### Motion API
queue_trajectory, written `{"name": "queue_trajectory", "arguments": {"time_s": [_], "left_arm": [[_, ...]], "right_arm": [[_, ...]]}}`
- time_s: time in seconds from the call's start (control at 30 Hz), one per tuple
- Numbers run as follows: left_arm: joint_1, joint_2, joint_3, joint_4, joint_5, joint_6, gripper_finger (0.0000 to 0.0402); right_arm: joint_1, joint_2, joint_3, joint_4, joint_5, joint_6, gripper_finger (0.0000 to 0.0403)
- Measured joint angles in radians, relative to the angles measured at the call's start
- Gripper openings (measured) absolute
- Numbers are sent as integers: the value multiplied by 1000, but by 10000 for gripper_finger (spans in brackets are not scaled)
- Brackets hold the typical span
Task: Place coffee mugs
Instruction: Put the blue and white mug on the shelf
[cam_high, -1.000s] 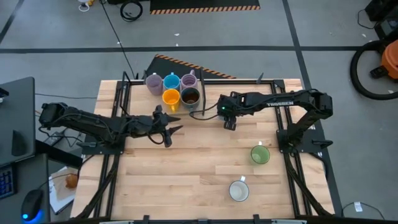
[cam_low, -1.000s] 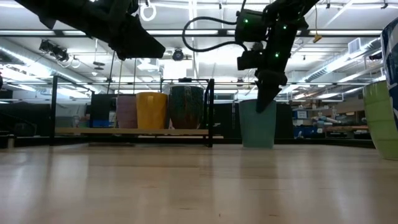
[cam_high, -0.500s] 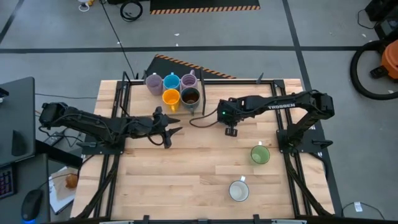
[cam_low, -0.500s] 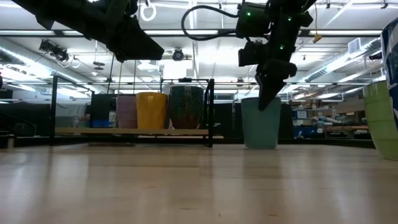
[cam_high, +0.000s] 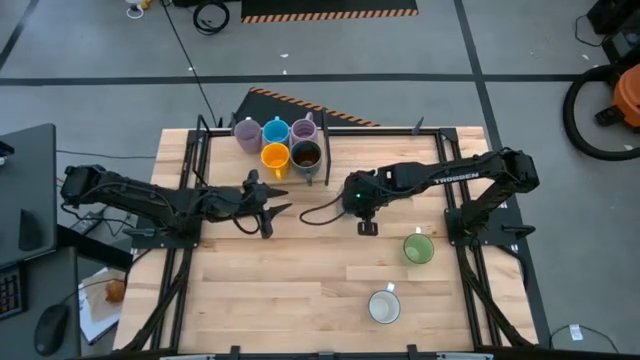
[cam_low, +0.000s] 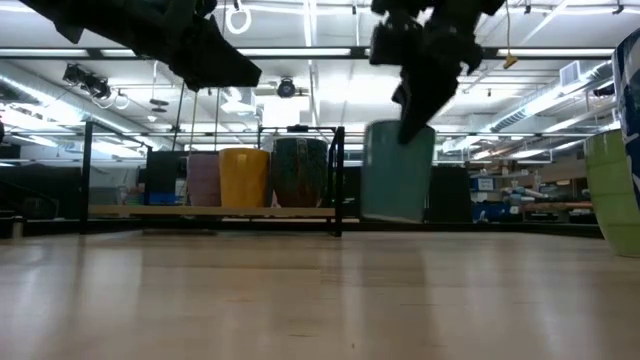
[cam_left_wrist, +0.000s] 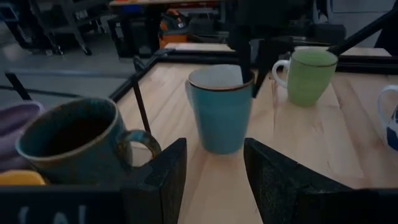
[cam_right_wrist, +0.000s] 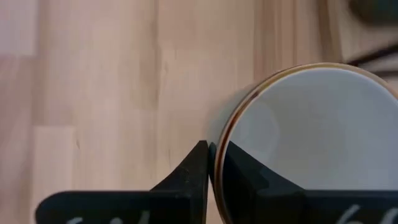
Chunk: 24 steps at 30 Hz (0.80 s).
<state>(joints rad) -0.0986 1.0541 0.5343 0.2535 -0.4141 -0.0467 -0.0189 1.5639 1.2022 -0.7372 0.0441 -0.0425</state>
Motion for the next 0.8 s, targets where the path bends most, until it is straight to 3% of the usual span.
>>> {"name": "queue_trajectory", "arguments": {"time_s": [0.3,0.8], "left_arm": [[-1,-138,0,-111,0,-15,167],[-1,-278,-1,-242,0,-69,167]], "right_arm": [[40,58,42,135,-67,-5,42],[77,442,556,-89,-75,-208,42]]}}
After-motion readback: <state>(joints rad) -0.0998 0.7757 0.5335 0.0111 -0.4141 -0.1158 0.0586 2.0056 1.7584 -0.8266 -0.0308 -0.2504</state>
